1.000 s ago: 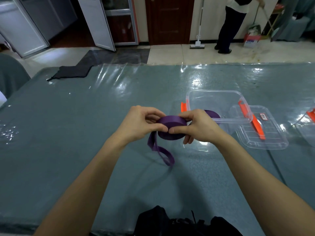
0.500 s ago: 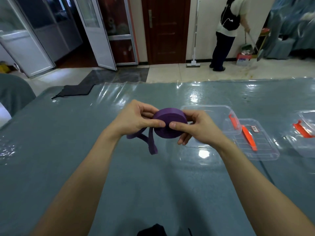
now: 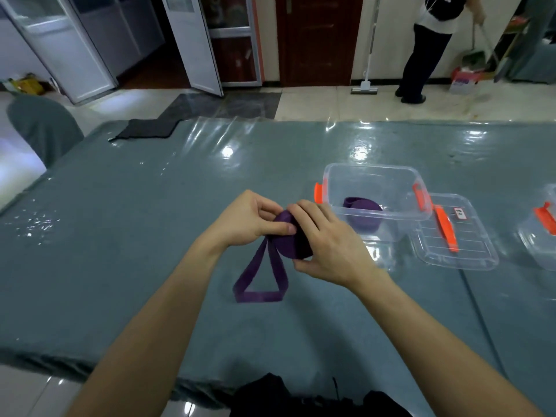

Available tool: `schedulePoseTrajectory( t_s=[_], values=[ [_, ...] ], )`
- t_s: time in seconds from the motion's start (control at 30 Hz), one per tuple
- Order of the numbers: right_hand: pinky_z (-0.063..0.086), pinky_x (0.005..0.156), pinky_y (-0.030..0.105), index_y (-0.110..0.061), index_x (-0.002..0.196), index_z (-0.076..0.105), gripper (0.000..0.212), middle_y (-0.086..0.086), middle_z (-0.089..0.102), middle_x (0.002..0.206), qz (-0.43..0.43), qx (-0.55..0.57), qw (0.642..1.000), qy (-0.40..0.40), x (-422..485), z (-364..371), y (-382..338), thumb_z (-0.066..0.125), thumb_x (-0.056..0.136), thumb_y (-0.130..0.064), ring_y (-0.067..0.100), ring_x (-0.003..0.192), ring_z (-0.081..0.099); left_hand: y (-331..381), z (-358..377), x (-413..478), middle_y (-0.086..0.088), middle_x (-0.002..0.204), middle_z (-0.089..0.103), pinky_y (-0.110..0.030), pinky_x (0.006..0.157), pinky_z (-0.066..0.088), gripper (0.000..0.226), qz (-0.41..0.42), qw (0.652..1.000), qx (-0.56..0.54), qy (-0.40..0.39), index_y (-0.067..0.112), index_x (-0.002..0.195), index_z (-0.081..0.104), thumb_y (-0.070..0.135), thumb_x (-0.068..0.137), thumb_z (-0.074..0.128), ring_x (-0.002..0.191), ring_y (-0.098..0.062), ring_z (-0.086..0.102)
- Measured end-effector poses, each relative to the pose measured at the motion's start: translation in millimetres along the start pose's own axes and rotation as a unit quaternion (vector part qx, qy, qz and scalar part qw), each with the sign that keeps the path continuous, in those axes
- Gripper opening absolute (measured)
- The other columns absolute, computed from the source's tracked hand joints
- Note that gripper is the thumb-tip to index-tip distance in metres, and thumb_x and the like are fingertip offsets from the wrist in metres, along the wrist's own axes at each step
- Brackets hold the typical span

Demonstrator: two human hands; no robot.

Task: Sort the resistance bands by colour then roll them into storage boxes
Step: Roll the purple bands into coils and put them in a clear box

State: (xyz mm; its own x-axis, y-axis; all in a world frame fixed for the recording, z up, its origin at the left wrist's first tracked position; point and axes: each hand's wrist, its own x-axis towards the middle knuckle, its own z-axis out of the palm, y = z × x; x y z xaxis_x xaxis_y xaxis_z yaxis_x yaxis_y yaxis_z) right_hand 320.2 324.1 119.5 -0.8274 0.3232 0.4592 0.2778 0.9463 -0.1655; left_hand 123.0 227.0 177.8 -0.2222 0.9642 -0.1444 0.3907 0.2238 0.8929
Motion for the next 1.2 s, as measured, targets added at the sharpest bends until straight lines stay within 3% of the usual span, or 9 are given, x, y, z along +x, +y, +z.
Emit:
schedulePoseTrajectory(
  t_s=[0.1, 0.23, 0.37, 0.6, 0.7, 0.77, 0.97, 1.1, 1.2],
  values=[
    [0.06, 0.076, 0.048, -0.01, 0.146, 0.052, 0.08, 0.004, 0.054, 0.139, 0.014, 0.016, 0.999, 0.032, -2.3, 13.4, 0.7, 0.072, 0.074, -0.04, 0.034, 0.112, 0.058, -16.8, -3.8, -0.4, -0.009, 0.105, 0.084, -0.039, 0.101, 0.062, 0.03, 0.008, 0.999, -0.036, -0.024, 0.011, 0.115, 0.081, 0.019, 0.087, 0.09, 0.104, -0.026, 0.08],
    [0.058, 0.094, 0.046, -0.007, 0.146, 0.052, 0.09, 0.007, 0.057, 0.141, 0.115, 0.07, 0.987, 0.087, -4.0, 26.7, 6.8, 0.081, 0.071, -0.046, 0.034, 0.119, 0.061, -90.3, -5.9, -3.2, -0.004, 0.131, 0.077, -0.039, 0.114, 0.053, 0.053, -0.037, 0.994, -0.066, -0.083, 0.014, 0.138, 0.069, 0.003, 0.089, 0.086, 0.128, -0.022, 0.071],
    [0.057, 0.094, 0.04, -0.013, 0.148, 0.05, 0.099, 0.002, 0.059, 0.135, 0.2, 0.098, 0.969, 0.106, -2.4, 29.5, 13.1, 0.09, 0.066, -0.05, 0.027, 0.111, 0.064, -163.8, 15.8, -9.4, 0.003, 0.124, 0.08, -0.04, 0.12, 0.048, 0.055, -0.072, 0.995, 0.009, -0.074, 0.013, 0.125, 0.076, -0.016, 0.079, 0.077, 0.125, -0.012, 0.071],
    [0.057, 0.09, 0.035, -0.017, 0.144, 0.052, 0.094, -0.002, 0.062, 0.127, 0.28, 0.093, 0.948, 0.115, -6.6, 35.9, 23.1, 0.09, 0.064, -0.048, 0.02, 0.106, 0.063, -217.9, 37.4, -17.4, -0.01, 0.102, 0.082, -0.043, 0.099, 0.062, 0.037, -0.084, 0.993, -0.052, 0.064, 0.011, 0.106, 0.076, -0.011, 0.078, 0.088, 0.102, -0.032, 0.078],
    [0.055, 0.093, 0.034, -0.016, 0.144, 0.051, 0.094, -0.001, 0.062, 0.13, 0.302, 0.086, 0.944, 0.097, -20.5, 44.9, 27.1, 0.089, 0.063, -0.046, 0.021, 0.109, 0.064, -233.8, 32.4, -22.6, -0.006, 0.09, 0.079, -0.034, 0.081, 0.063, 0.029, -0.084, 0.979, -0.017, 0.185, 0.017, 0.097, 0.075, 0.002, 0.079, 0.092, 0.085, -0.025, 0.076],
    [0.057, 0.092, 0.035, -0.016, 0.144, 0.051, 0.096, -0.001, 0.062, 0.13, 0.315, 0.083, 0.942, 0.085, -31.2, 53.0, 25.3, 0.089, 0.061, -0.045, 0.022, 0.108, 0.064, -246.6, 27.0, -24.5, 0.0, 0.083, 0.074, -0.039, 0.072, 0.064, 0.025, -0.064, 0.957, 0.035, 0.282, 0.025, 0.09, 0.068, 0.01, 0.088, 0.087, 0.076, -0.019, 0.072],
    [0.059, 0.085, 0.041, -0.021, 0.14, 0.05, 0.091, -0.003, 0.06, 0.125, 0.298, 0.075, 0.951, 0.045, -41.7, 67.0, 9.5, 0.087, 0.062, -0.049, 0.022, 0.102, 0.064, -259.8, 22.8, -33.4, -0.004, 0.092, 0.066, -0.046, 0.07, 0.055, 0.021, -0.042, 0.909, 0.159, 0.383, 0.02, 0.105, 0.049, 0.013, 0.1, 0.068, 0.078, -0.032, 0.065],
    [0.06, 0.087, 0.045, -0.018, 0.143, 0.049, 0.092, -0.002, 0.058, 0.129, 0.265, 0.065, 0.962, 0.025, -36.0, 69.4, 4.4, 0.084, 0.063, -0.048, 0.024, 0.106, 0.063, -273.1, 22.6, -46.2, 0.001, 0.104, 0.067, -0.04, 0.079, 0.054, 0.036, -0.096, 0.93, 0.193, 0.297, 0.019, 0.115, 0.052, 0.014, 0.091, 0.078, 0.091, -0.028, 0.067],
    [0.059, 0.09, 0.045, -0.014, 0.145, 0.05, 0.094, 0.001, 0.056, 0.138, 0.207, 0.052, 0.977, 0.006, -30.7, 70.8, -1.1, 0.082, 0.062, -0.045, 0.028, 0.114, 0.062, -279.3, 5.2, -56.7, 0.0, 0.124, 0.068, -0.033, 0.089, 0.051, 0.068, -0.23, 0.943, 0.239, 0.038, 0.019, 0.134, 0.056, 0.036, 0.08, 0.094, 0.106, -0.022, 0.067]
  ],
)
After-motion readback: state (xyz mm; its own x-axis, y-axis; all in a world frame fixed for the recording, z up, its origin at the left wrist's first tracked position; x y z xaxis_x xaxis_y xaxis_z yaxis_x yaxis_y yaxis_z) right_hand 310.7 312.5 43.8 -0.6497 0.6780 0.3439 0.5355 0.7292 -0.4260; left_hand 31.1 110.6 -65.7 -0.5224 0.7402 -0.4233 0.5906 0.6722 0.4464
